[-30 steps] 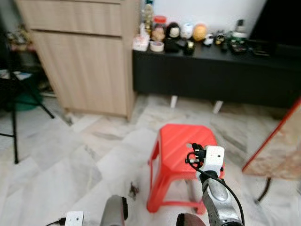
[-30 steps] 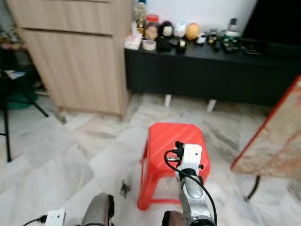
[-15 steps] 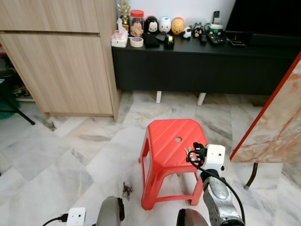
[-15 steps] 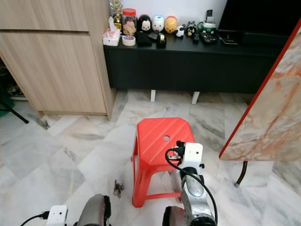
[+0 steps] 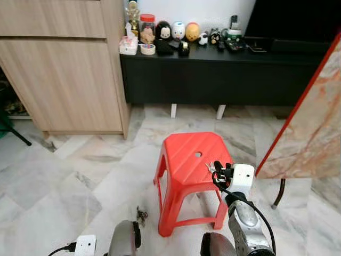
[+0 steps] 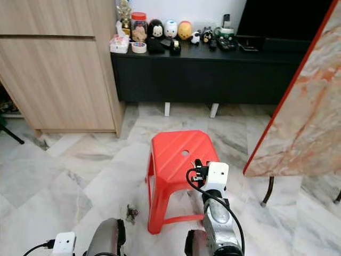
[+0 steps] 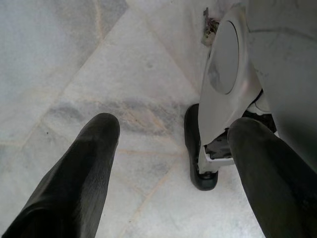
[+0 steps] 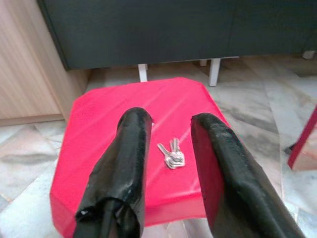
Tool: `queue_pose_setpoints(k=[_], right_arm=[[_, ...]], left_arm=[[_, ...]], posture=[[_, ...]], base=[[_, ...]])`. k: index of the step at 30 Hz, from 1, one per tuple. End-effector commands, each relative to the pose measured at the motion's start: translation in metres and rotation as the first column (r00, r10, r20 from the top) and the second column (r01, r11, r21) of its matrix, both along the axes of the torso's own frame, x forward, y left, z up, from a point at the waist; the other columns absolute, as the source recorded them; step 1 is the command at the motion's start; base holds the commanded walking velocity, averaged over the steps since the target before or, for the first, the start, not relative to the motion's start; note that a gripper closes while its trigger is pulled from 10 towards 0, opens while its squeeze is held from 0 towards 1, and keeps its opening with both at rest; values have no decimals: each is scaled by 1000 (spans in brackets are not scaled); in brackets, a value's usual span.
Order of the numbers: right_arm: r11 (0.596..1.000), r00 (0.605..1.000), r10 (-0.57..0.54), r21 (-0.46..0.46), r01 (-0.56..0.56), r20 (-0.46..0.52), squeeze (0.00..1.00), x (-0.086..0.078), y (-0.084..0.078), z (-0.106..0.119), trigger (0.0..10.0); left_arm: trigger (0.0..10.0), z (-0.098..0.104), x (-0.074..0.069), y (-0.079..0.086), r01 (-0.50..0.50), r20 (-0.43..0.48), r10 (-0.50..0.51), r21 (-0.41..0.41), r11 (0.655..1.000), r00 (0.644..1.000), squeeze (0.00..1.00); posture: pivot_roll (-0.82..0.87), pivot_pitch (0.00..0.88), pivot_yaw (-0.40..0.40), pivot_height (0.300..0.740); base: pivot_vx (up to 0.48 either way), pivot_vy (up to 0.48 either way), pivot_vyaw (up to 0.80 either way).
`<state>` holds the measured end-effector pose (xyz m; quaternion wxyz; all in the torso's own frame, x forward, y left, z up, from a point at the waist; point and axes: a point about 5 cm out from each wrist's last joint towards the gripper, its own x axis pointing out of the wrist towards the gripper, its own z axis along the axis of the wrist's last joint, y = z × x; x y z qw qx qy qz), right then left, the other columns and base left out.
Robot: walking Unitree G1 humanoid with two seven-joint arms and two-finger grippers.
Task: Hang keys on a hook
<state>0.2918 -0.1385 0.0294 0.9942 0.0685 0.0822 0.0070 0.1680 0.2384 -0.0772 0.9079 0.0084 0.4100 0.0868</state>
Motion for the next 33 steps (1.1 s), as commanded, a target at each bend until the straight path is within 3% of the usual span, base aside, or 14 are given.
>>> queue_pose_setpoints(k=[1, 6, 7, 8, 14, 18, 33], right_arm=[[1000, 1000, -13, 3, 13, -7, 1000, -1, -2, -2, 10000], [1000, 1000, -17, -14, 17, -13, 1000, -2, -3, -3, 10000], [1000, 1000, -16, -16, 16, -14, 169, -2, -3, -3, 10000], [1000, 1000, -16, -15, 16, -15, 0, -2, -3, -3, 10000], [1000, 1000, -17, -12, 17, -17, 0, -2, -2, -3, 10000], [1000, 1000, -17, -12, 17, -19, 0, -2, -2, -3, 10000], [1000, 999, 27, 0, -27, 26, 0, -1, 5, 2, 10000]], left_arm=[[10000, 1, 3, -2, -16, 18, 17, -22, 1000, 1000, 0], [10000, 1, 5, -3, 3, 14, -2, -17, 1000, 1000, 0], [10000, 1, 5, -4, 4, 15, -3, -16, 1000, 1000, 0], [10000, 2, 6, -4, 3, 16, -3, -11, 1000, 1000, 0], [10000, 2, 6, -3, -23, 11, 23, -1, 1000, 1000, 0], [10000, 9, 11, 9, -106, 69, 103, 49, 993, 992, 0], [10000, 6, 11, 2, -74, 52, 73, 20, 997, 996, 0]], posture=[[27, 61, -78, 586], [27, 64, -75, 586], [27, 64, -75, 586], [27, 65, -75, 586], [30, 67, -76, 586], [27, 69, -72, 586], [32, 70, -71, 586]], base=[[0, 0, 0], [0, 0, 0], [0, 0, 0], [0, 0, 0], [0, 0, 0], [0, 0, 0], [83, 0, 88]])
